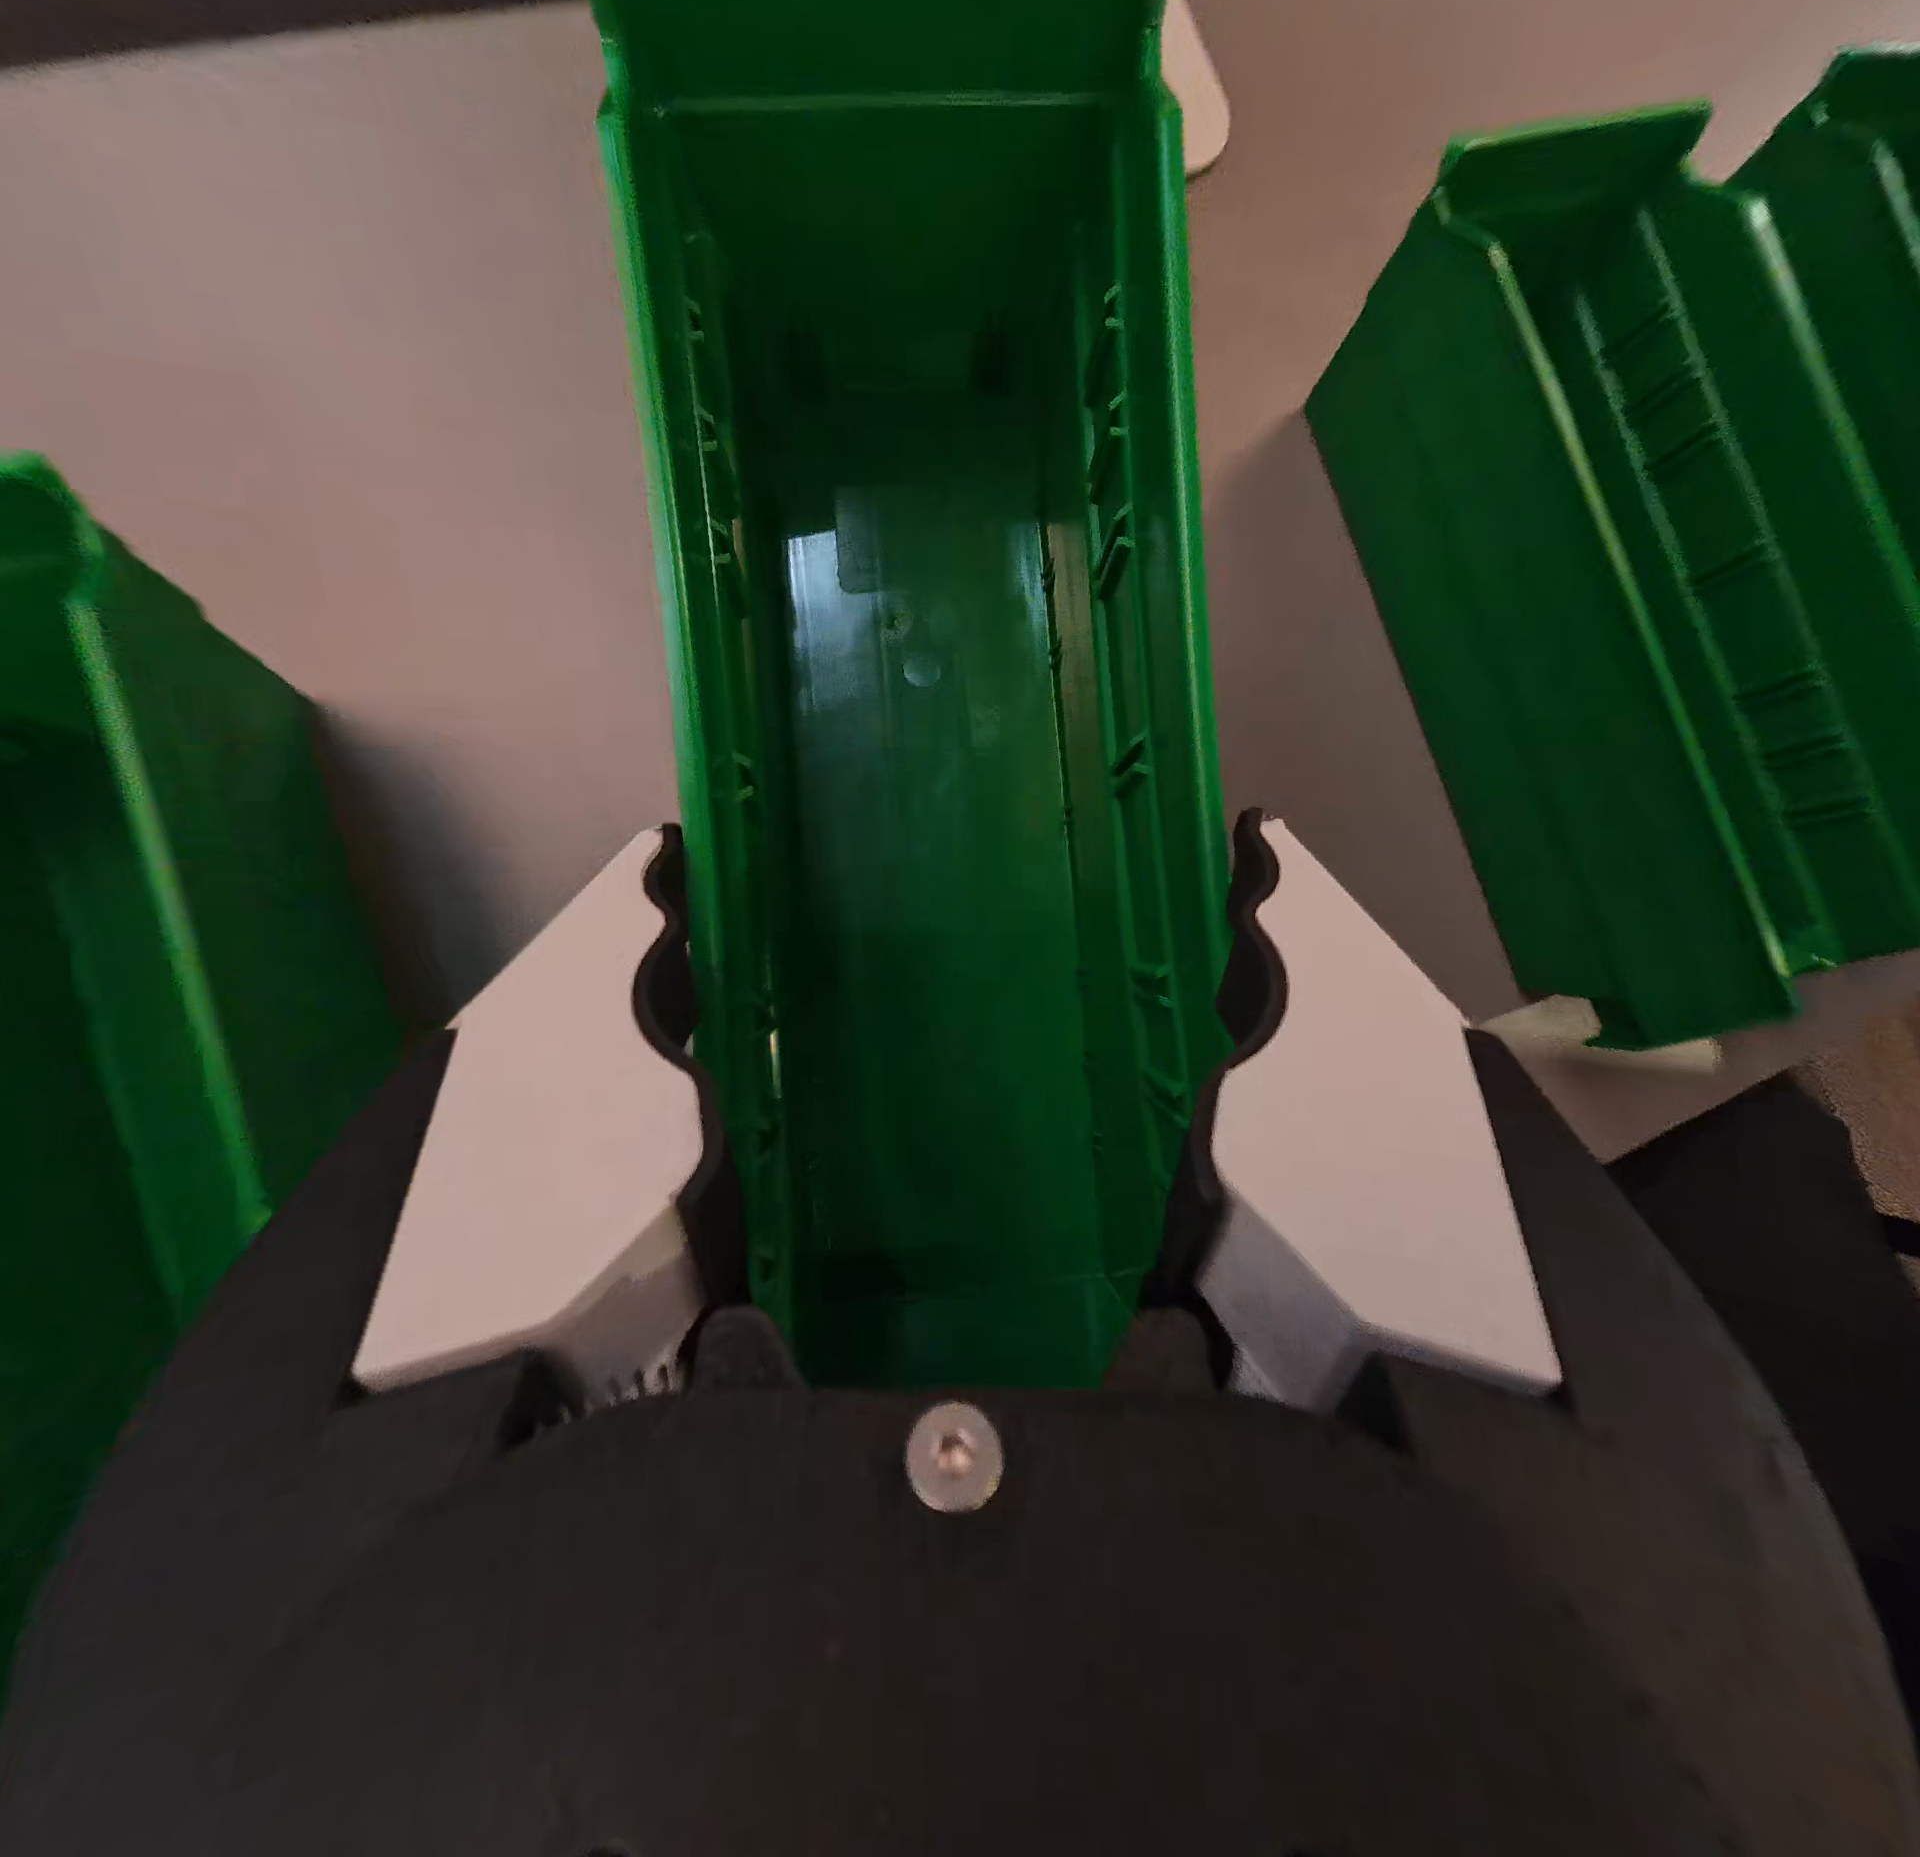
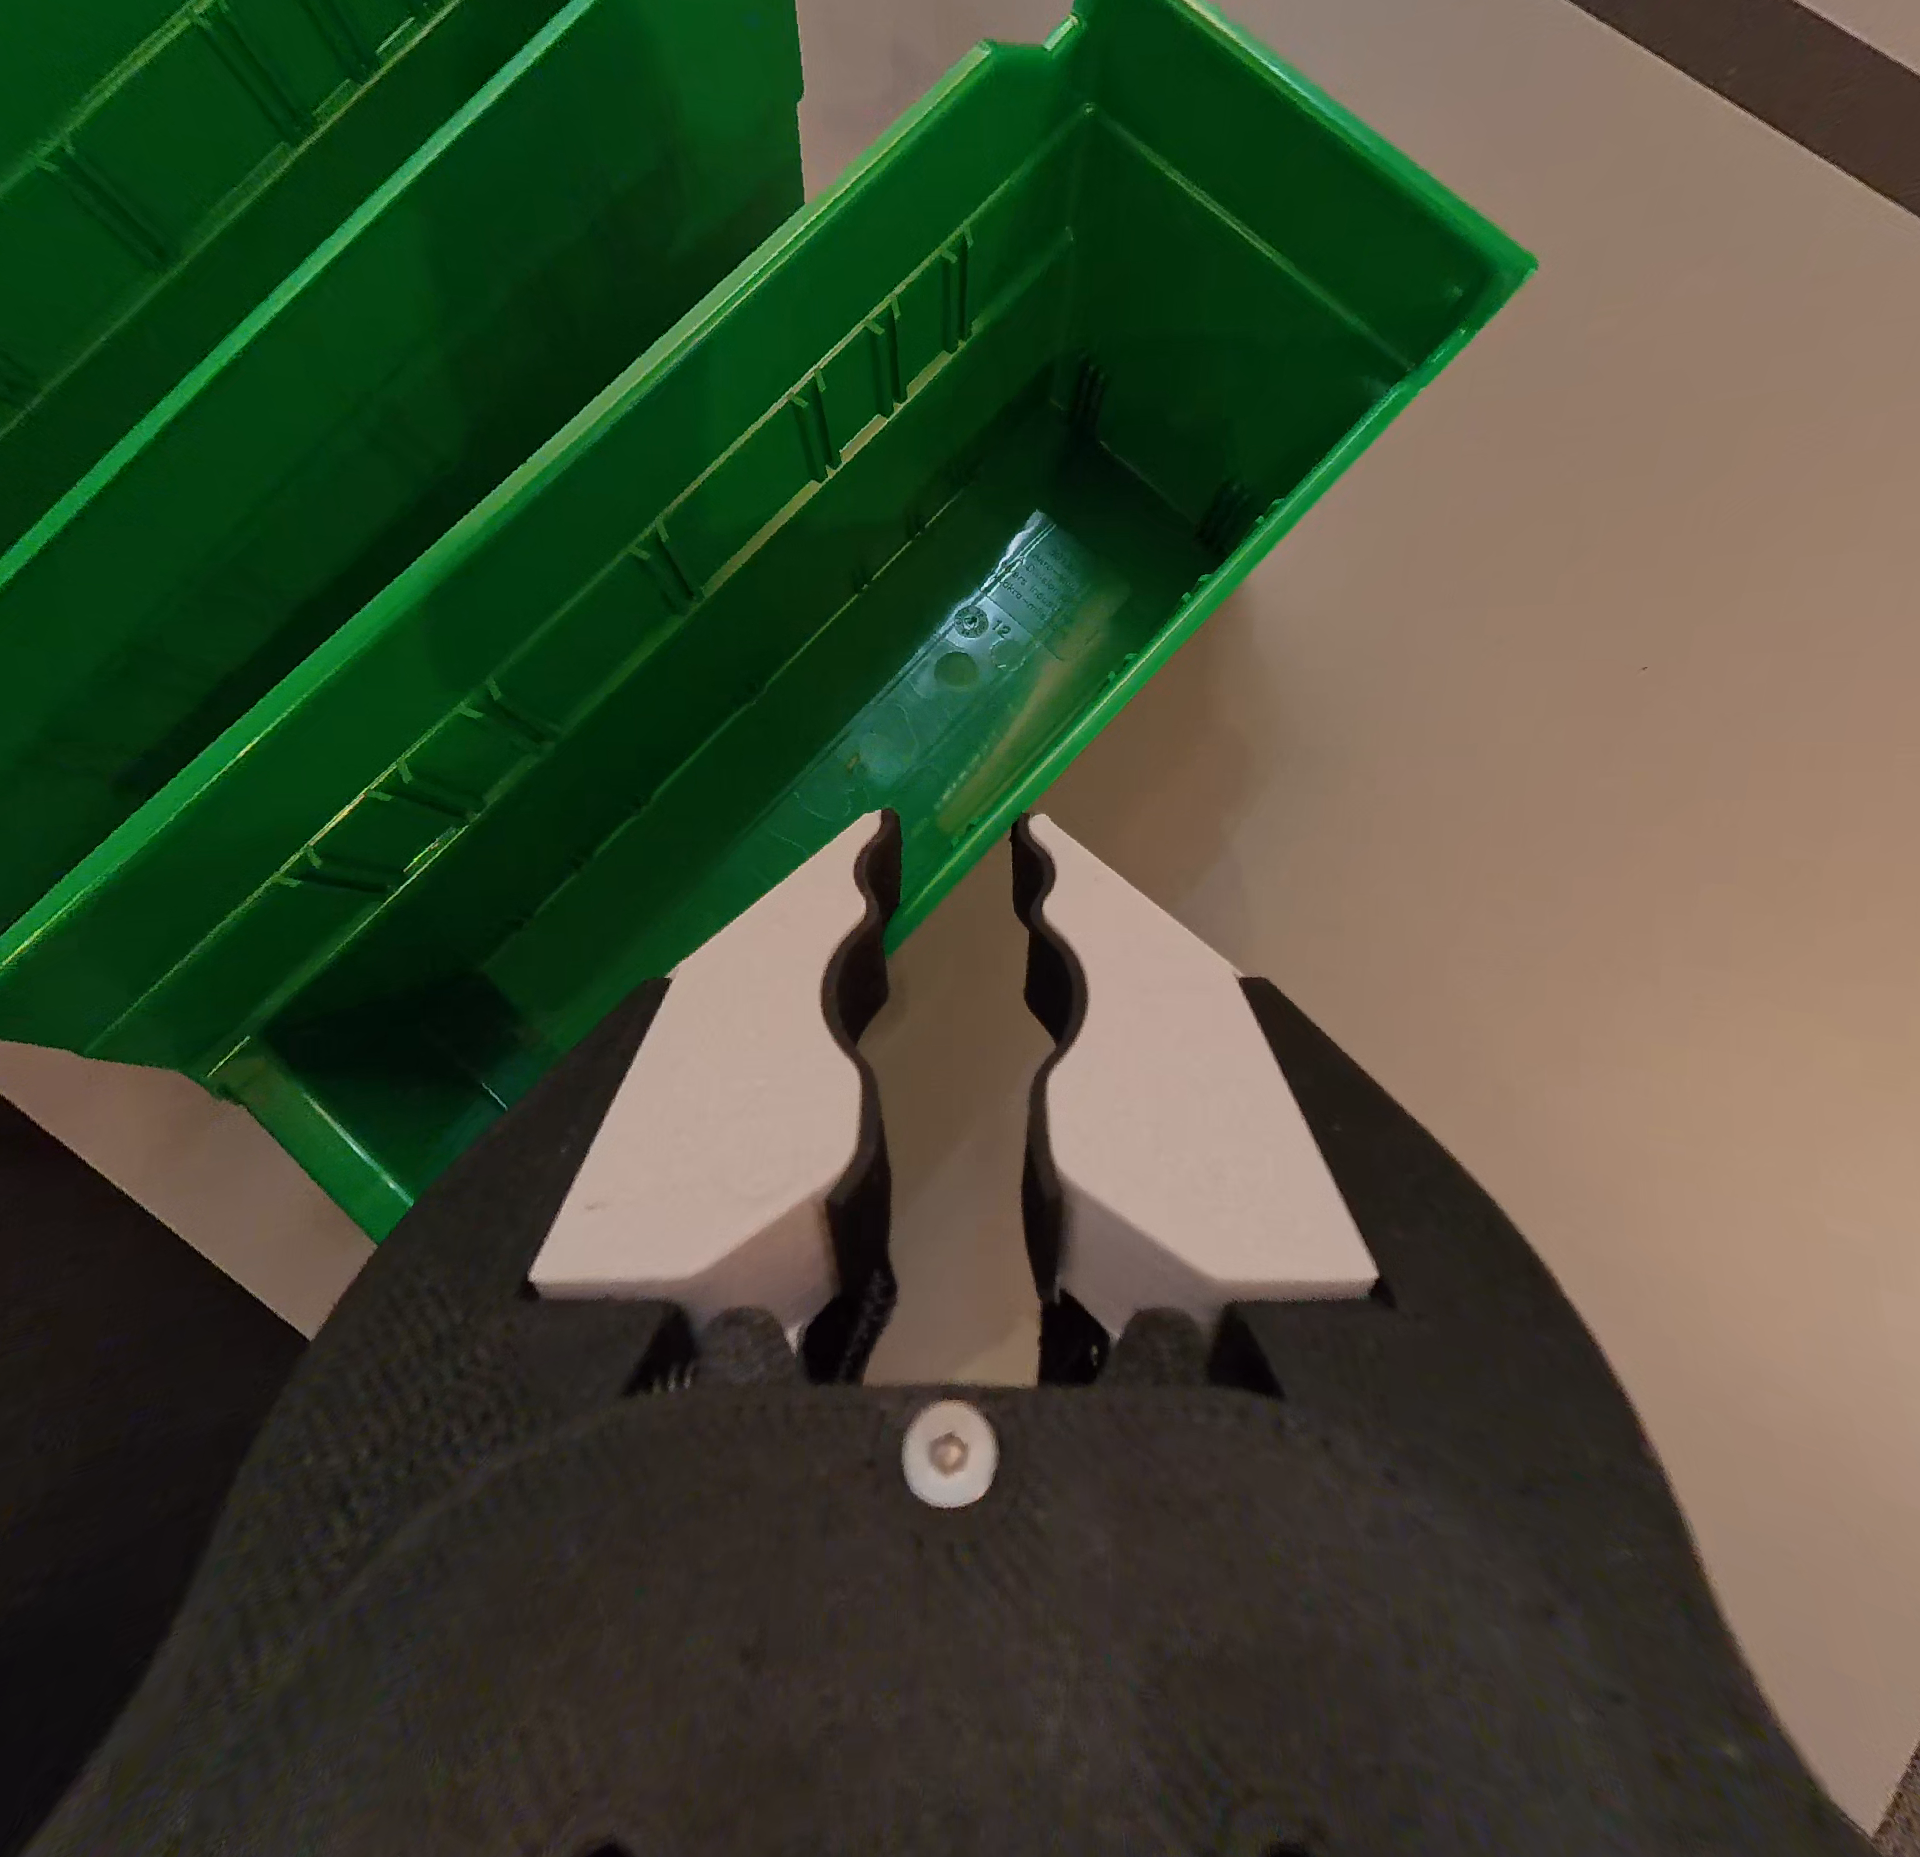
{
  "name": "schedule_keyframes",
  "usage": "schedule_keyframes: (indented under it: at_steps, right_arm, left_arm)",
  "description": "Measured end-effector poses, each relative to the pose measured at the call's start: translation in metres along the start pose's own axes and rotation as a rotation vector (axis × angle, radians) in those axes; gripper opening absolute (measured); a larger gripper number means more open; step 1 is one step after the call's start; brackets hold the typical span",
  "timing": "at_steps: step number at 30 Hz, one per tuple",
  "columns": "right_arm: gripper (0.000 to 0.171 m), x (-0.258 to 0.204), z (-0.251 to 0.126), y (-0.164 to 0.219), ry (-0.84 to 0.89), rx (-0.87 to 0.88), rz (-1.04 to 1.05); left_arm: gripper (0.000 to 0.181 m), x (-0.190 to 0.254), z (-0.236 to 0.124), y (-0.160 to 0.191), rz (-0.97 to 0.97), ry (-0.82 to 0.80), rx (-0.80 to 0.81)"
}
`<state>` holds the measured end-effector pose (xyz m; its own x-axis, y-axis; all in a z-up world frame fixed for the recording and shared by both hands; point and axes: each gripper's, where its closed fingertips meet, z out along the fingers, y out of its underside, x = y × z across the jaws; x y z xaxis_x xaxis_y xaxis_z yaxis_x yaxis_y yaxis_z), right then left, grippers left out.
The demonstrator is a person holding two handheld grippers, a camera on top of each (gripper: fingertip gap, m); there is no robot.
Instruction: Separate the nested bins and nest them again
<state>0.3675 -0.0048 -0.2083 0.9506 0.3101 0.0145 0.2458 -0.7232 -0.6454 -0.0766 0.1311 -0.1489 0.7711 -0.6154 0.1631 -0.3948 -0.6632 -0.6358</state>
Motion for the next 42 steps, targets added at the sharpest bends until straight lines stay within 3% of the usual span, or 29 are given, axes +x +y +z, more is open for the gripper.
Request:
schedule_keyframes:
  at_steps: [5, 9, 18, 21, 27, 34, 38, 42]
  right_arm:
    - [0.02, 0.0, 0.0, 0.0, -0.005, -0.001, 0.0]
    - [0.02, 0.0, 0.0, 0.0, -0.004, -0.001, 0.0]
    - [0.02, -0.001, 0.0, 0.0, -0.001, -0.005, -0.003]
    - [0.02, -0.001, 0.0, 0.0, -0.001, -0.006, -0.003]
    - [0.021, -0.001, -0.001, 0.002, 0.004, -0.013, -0.004]
    - [0.038, -0.006, -0.001, 0.011, -0.047, -0.076, 0.082]
    - [0.02, -0.014, -0.001, 0.013, -0.093, -0.106, 0.104]
    - [0.016, -0.008, -0.003, 0.017, -0.043, -0.141, 0.055]
  left_arm:
    - [0.107, 0.006, 0.042, 0.024, -0.051, -0.018, -0.044]
    - [0.11, 0.014, 0.056, 0.028, -0.053, -0.027, -0.026]
    - [0.123, 0.037, 0.037, 0.026, -0.144, 0.135, 0.007]
    - [0.112, 0.044, 0.029, 0.033, -0.17, 0.211, -0.005]
    - [0.118, 0.026, 0.019, 0.034, -0.176, 0.192, 0.042]
    - [0.114, 0.015, 0.013, 0.039, -0.118, 0.164, 0.044]
    - [0.107, 0.005, 0.021, 0.052, -0.109, 0.129, -0.011]
    - [0.104, 0.001, 0.022, 0.055, -0.1, 0.14, -0.02]
